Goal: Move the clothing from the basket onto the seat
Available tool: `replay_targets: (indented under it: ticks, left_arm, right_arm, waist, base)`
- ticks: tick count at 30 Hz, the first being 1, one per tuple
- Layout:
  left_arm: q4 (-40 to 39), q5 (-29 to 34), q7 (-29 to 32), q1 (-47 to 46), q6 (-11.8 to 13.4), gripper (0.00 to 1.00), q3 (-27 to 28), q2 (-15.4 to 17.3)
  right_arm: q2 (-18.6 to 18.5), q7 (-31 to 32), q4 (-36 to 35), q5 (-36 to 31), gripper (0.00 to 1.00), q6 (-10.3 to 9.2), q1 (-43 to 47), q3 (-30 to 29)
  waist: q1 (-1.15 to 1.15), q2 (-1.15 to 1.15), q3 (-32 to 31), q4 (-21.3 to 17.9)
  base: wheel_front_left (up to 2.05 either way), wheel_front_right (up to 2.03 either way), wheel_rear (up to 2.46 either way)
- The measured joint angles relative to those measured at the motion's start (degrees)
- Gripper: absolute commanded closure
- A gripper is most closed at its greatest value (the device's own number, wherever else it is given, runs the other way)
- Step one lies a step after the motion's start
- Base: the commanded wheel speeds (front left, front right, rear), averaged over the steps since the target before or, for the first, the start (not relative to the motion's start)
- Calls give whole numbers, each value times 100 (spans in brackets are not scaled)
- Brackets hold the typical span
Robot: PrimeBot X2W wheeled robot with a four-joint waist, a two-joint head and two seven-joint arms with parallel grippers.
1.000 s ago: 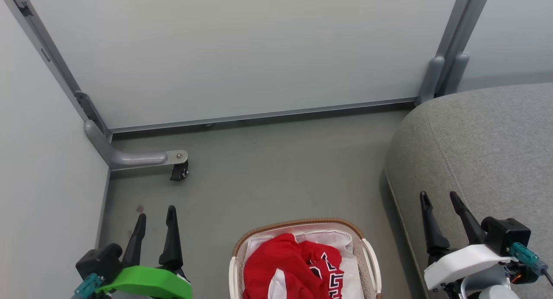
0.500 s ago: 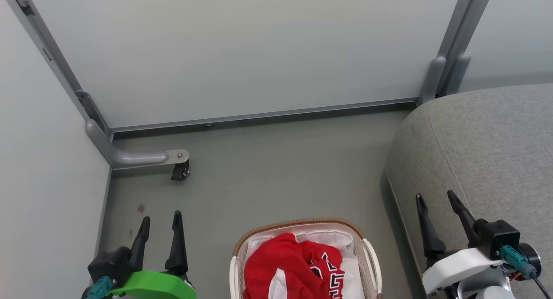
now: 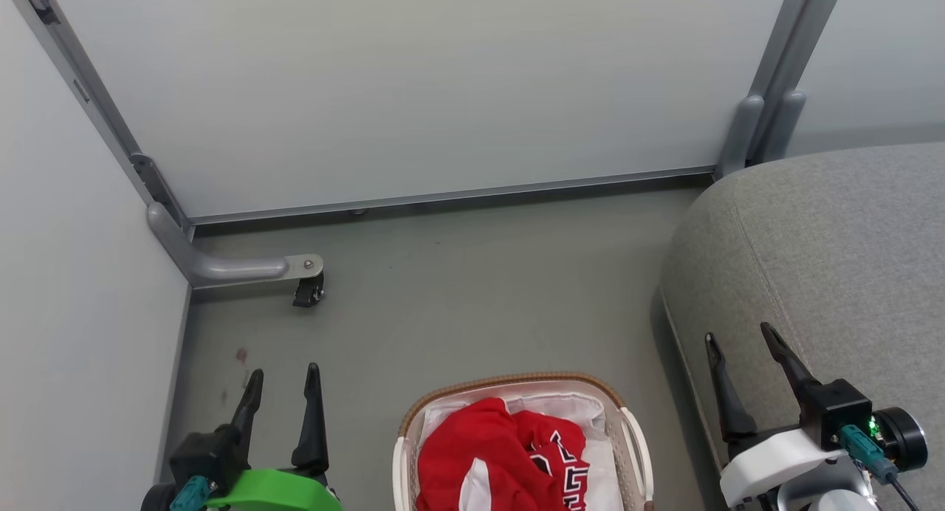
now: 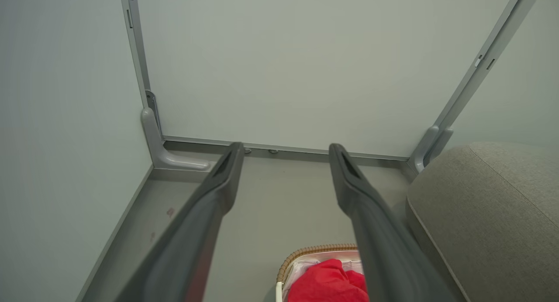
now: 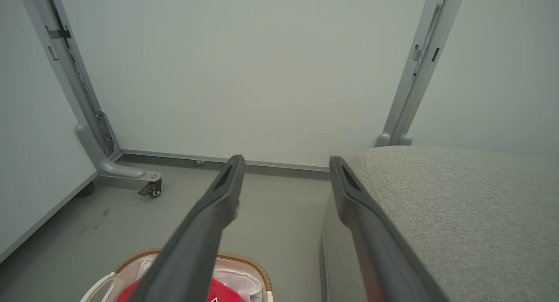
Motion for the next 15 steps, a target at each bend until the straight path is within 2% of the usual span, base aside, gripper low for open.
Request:
replay_targets:
  ticks: [10, 15]
  left_arm:
    - [25, 326, -107, 15, 1, 0, -53, 2]
    - [45, 327, -109, 15, 1, 0, -53, 3]
  right_arm:
    - [-4, -99, -16, -416, 0, 1, 4, 32]
    - [-4, -99, -7, -410, 0, 1, 4, 36]
  waist:
    - [0, 0, 22, 12]
    - [0, 0, 30, 10]
  base:
    - [0, 0, 0]
    - [0, 0, 0]
